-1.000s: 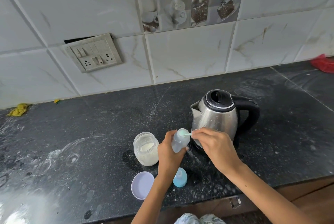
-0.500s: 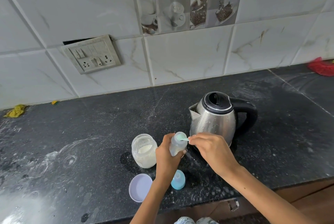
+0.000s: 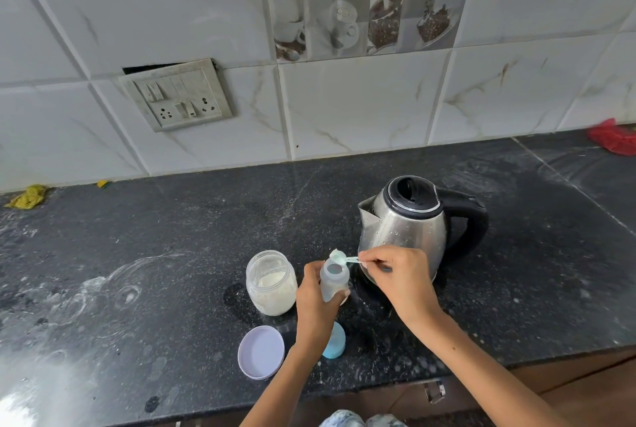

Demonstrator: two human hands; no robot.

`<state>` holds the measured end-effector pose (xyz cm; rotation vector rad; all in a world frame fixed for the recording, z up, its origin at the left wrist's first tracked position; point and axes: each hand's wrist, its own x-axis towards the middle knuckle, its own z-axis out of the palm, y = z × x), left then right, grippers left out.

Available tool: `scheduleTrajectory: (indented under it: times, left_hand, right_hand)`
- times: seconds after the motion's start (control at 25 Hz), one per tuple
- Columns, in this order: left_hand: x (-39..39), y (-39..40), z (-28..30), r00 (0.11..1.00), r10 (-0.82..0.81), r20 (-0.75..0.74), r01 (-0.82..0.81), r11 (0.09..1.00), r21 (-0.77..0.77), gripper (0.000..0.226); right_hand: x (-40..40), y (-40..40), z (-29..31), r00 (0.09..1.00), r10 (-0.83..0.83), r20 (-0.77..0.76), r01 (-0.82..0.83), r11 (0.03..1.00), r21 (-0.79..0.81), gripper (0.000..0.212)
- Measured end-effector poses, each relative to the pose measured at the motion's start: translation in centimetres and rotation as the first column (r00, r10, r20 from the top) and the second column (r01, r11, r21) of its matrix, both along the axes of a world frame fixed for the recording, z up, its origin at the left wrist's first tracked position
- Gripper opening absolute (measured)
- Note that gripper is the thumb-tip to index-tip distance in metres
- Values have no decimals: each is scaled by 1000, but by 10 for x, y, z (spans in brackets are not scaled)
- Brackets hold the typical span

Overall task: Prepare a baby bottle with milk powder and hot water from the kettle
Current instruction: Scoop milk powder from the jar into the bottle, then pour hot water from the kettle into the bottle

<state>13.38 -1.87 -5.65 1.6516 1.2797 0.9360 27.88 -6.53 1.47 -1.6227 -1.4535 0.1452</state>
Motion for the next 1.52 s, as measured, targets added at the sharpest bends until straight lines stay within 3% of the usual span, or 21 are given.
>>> scheduleTrajectory:
  times: [0.16, 0.4, 0.52, 0.8, 1.0, 1.16, 1.28, 1.4, 1.52]
  left_hand:
    - [-6, -7, 3, 999, -20, -44, 20, 1000, 9, 75]
    - [-44, -38, 14, 994, 31, -100, -20, 994, 110, 45]
    - [-58, -45, 13, 993, 55, -104, -44, 993, 107, 41]
    - [-68, -45, 10, 991, 67, -112, -57, 994, 92, 37]
    - [-66, -42, 10, 994, 28, -102, -17, 993, 115, 37]
    - [-51, -37, 13, 994, -42, -101, 58, 986, 158, 42]
    - [-35, -29, 12, 994, -76, -76, 85, 988, 132, 59]
    - [-19, -16, 12, 993, -80, -82, 84, 995, 46, 79]
    - [-5, -6, 15, 991, -90, -96, 90, 996, -4, 86]
  right_hand:
    - [-7, -4, 7, 990, -25, -140, 24, 1000, -5, 16]
    - [-34, 11, 22, 930, 111, -351, -125, 992, -16, 12]
    - [-57, 30, 18, 939, 168, -301, -192, 980, -52, 9]
    - [-92, 67, -10, 978, 193, 74, -176, 966, -189, 8]
    - [-85, 59, -12, 988, 152, -27, -155, 965, -213, 8]
    - [-49, 20, -12, 968, 14, -250, -53, 987, -151, 8]
    - [-16, -19, -9, 934, -124, -334, 99, 991, -91, 8]
    - [17, -47, 7, 903, -236, -359, 255, 967, 6, 10]
    - [56, -50, 24, 909, -270, -318, 328, 934, 145, 13]
